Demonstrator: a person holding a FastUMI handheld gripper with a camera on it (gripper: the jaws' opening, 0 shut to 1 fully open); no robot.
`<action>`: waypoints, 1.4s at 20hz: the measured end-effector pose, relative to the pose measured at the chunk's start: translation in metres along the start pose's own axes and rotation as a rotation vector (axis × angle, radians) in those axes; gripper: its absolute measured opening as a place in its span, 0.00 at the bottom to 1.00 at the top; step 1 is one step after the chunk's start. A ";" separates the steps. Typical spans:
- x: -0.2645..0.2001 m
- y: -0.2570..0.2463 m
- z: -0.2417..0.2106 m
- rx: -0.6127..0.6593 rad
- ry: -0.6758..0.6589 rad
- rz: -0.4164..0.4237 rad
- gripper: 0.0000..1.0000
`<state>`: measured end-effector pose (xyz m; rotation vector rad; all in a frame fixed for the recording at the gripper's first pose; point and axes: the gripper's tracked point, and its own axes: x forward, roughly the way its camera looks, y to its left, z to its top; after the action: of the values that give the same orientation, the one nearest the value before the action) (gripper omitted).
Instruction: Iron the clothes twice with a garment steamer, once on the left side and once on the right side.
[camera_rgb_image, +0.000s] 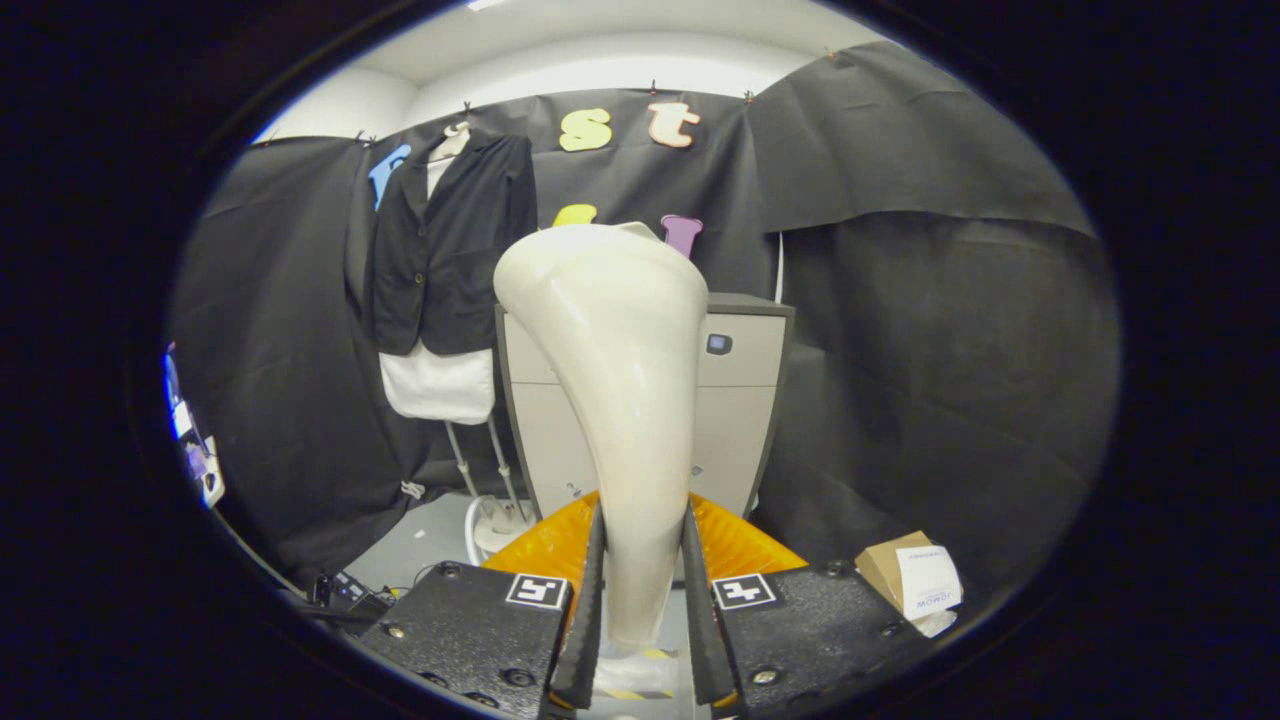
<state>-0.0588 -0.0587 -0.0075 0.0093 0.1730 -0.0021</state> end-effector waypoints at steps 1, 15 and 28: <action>-0.002 -0.002 -0.001 0.005 0.001 -0.001 0.40; -0.007 -0.013 -0.001 0.004 0.004 -0.016 0.40; -0.005 -0.017 -0.001 0.001 0.012 -0.018 0.40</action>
<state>-0.0639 -0.0757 -0.0076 0.0088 0.1846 -0.0197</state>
